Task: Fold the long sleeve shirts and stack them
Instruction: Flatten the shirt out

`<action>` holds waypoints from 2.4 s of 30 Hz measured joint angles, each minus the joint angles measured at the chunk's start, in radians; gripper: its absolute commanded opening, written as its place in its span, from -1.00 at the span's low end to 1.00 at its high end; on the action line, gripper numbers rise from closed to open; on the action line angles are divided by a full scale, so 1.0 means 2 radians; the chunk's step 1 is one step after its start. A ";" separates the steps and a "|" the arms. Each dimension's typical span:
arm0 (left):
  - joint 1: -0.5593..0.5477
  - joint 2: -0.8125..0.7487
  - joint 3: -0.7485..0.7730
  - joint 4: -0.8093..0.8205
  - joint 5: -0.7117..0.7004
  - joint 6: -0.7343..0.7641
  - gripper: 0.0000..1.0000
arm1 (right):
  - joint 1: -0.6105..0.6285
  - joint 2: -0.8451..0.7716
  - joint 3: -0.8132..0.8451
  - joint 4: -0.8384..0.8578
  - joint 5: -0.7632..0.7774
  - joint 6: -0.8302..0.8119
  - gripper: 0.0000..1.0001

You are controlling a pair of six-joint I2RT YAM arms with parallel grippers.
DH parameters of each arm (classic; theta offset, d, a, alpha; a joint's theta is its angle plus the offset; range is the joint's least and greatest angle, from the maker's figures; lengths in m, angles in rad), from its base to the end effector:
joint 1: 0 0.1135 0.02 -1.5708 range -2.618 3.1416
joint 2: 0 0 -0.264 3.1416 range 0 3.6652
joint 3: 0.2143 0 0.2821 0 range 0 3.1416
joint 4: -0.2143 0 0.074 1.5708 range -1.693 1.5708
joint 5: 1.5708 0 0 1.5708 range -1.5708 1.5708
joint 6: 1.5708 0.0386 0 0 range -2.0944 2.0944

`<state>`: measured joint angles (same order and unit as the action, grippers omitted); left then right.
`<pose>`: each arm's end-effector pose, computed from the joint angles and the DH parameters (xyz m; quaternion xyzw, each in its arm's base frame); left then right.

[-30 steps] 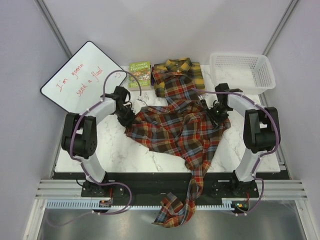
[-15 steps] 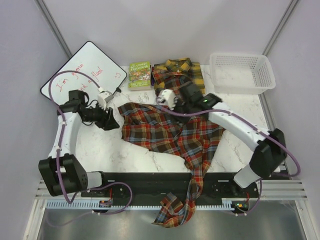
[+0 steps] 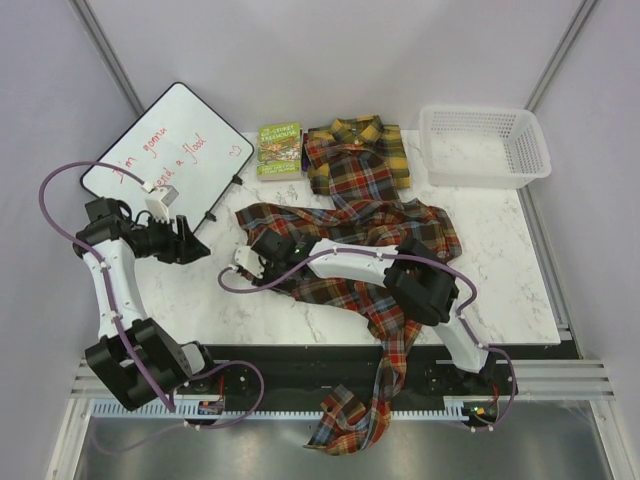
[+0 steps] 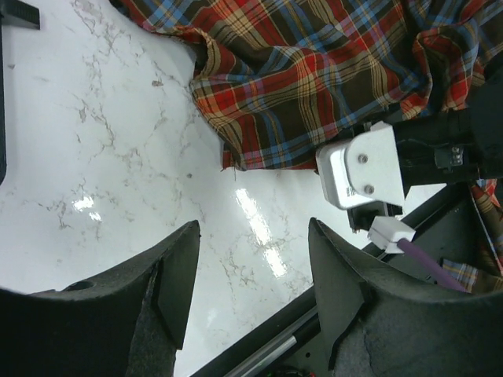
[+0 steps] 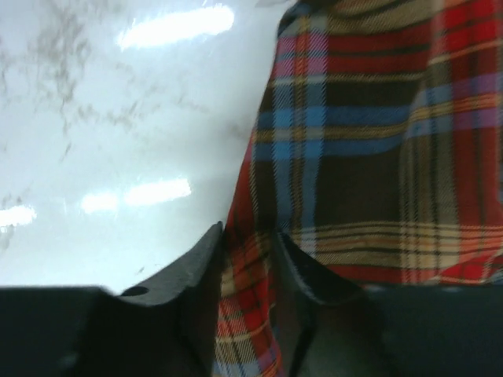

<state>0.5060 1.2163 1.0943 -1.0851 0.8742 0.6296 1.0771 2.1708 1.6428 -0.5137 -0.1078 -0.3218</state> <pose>0.2281 0.0926 0.2948 0.1314 0.8846 -0.2629 0.3620 0.2305 0.4371 0.1473 -0.6313 0.7284 0.1446 0.2235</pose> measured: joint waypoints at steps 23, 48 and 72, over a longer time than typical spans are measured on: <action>-0.077 -0.003 -0.050 0.021 0.021 0.124 0.22 | -0.209 0.003 0.063 -0.026 -0.142 0.038 -1.00; -0.453 0.225 -0.038 0.292 -0.151 -0.072 0.16 | -0.280 0.068 0.117 -0.037 -0.132 0.091 -0.07; -0.515 0.015 -0.105 -0.012 -0.310 0.051 -0.96 | -0.436 -0.230 -0.146 -0.147 -0.065 -0.004 0.09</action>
<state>-0.5243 1.2469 0.8845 -1.1091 0.2535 0.7311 0.2047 1.7107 1.3502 -0.8085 -0.2375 -0.3305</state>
